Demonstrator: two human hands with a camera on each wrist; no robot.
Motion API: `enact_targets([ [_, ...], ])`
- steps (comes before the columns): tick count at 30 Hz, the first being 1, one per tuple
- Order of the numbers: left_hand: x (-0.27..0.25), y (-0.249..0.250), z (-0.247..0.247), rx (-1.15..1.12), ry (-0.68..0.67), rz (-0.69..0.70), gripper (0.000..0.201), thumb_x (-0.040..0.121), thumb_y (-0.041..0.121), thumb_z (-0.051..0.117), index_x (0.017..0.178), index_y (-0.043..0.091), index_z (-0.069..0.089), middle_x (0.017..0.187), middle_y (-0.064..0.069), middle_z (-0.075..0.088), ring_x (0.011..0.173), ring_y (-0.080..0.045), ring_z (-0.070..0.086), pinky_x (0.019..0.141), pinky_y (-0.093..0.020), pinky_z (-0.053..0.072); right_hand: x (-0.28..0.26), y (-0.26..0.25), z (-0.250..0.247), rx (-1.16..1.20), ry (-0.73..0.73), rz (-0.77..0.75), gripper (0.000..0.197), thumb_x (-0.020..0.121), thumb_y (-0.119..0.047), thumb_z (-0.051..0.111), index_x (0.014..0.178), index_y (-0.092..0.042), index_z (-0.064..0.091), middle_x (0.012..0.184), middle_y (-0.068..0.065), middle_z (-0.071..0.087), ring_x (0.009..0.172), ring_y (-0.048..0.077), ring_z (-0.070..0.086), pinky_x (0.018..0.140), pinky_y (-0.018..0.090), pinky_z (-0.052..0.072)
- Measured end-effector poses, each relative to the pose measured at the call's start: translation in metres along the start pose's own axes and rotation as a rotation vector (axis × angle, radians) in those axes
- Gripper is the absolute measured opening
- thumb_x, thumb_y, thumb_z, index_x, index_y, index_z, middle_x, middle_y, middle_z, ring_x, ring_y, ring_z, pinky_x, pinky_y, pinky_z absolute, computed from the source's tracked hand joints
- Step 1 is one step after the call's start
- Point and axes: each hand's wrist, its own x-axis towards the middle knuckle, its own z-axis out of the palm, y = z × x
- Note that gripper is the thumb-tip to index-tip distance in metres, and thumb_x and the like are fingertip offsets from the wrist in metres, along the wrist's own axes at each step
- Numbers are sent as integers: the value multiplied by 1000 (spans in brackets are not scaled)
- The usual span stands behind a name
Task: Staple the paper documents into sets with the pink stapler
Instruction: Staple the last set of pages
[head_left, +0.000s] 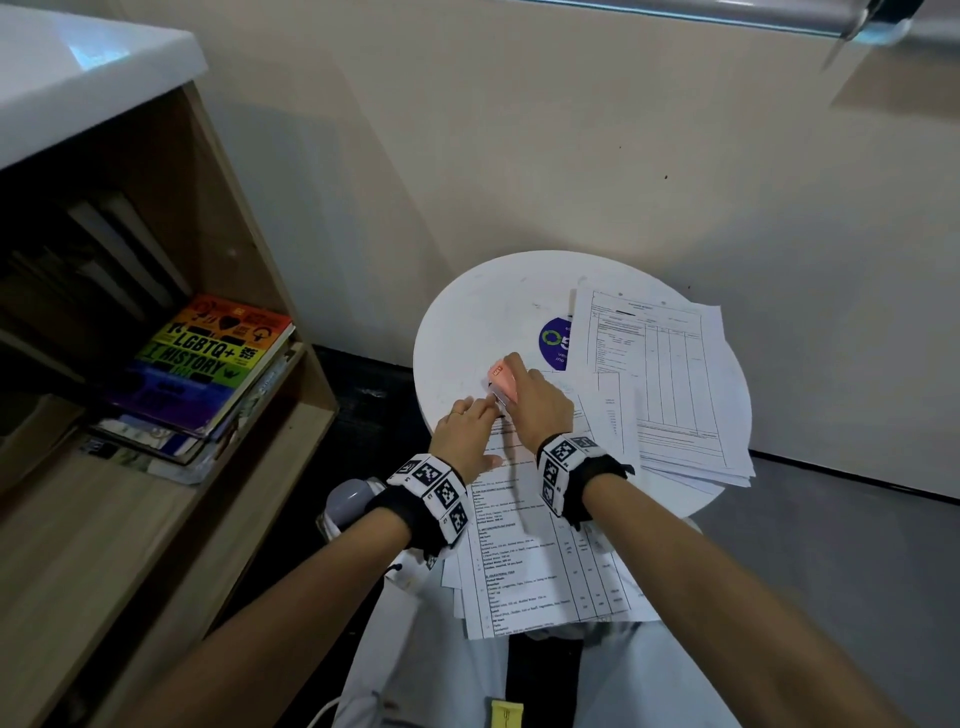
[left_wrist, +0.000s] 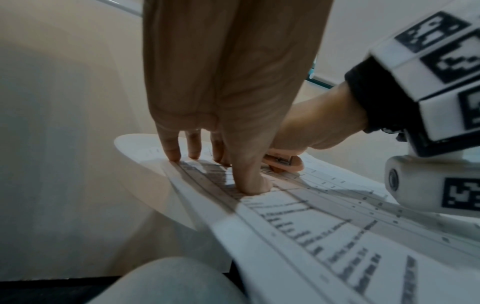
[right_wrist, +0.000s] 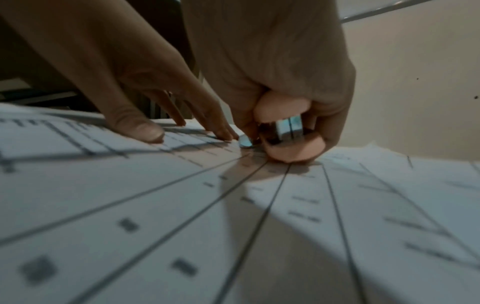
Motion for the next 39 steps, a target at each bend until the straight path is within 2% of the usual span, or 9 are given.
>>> enact_targets([
  [5, 1, -1, 1, -9, 4, 7, 74, 86, 31, 65, 146, 14, 27, 157, 2, 17, 143, -26, 18, 115, -39, 28, 10, 0, -2, 59, -51, 103, 49, 97, -28, 48, 136, -8, 26, 110, 18, 61, 96, 36, 62, 67, 36, 40],
  [10, 3, 1, 3, -28, 9, -8, 75, 85, 30, 67, 146, 13, 27, 157, 2, 18, 145, -27, 16, 117, -39, 25, 8, -1, -2, 94, -19, 55, 47, 95, -25, 51, 135, -13, 29, 109, 15, 61, 92, 35, 62, 65, 36, 42],
  [13, 3, -1, 4, -17, 2, -4, 76, 85, 31, 66, 147, 12, 26, 157, 2, 17, 145, -26, 16, 117, -38, 24, 10, -4, -4, 110, -56, 154, 49, 97, -31, 47, 136, -7, 28, 115, 18, 60, 101, 37, 61, 71, 38, 42],
  [16, 4, -2, 4, -26, 1, 6, 75, 85, 30, 67, 146, 13, 27, 157, 2, 17, 144, -26, 17, 117, -39, 25, 15, -4, -10, 273, -82, 280, 54, 97, -39, 45, 134, -3, 29, 122, 20, 56, 107, 37, 58, 81, 40, 44],
  [22, 5, 1, -3, 48, -28, -33, 71, 91, 43, 54, 149, 18, 21, 154, 2, 21, 139, -25, 23, 110, -39, 34, 0, 26, -28, 291, -77, 285, 51, 96, -38, 49, 132, -9, 30, 117, 19, 58, 99, 36, 60, 80, 42, 49],
  [25, 9, 14, -4, 91, 25, -128, 65, 94, 53, 39, 142, 10, 30, 145, -6, 29, 131, -27, 30, 106, -40, 34, -19, 50, -36, 274, -80, 358, 51, 95, -41, 49, 130, -8, 31, 117, 18, 57, 99, 36, 60, 82, 43, 49],
  [29, 11, 33, 1, 162, 86, -221, 77, 90, 57, 47, 138, 0, 28, 147, -13, 22, 134, -29, 26, 112, -36, 25, -34, 60, -33, 224, -123, 321, 49, 95, -41, 49, 129, -11, 32, 113, 17, 59, 93, 34, 63, 79, 46, 54],
  [35, 17, 28, 8, -24, 5, 81, 80, 88, 38, 61, 148, 8, 17, 158, -4, 10, 147, -27, 8, 119, -39, 21, -26, 44, -24, 266, -203, 240, 44, 90, -39, 53, 122, -15, 33, 109, 16, 63, 89, 32, 65, 78, 47, 55],
  [39, 15, 28, 7, 9, -31, 64, 82, 88, 37, 61, 150, 10, 15, 159, 0, 10, 146, -25, 12, 117, -40, 25, -25, 37, -32, 293, -165, 355, 53, 94, -39, 51, 132, -10, 30, 122, 18, 55, 105, 35, 60, 87, 43, 51],
])
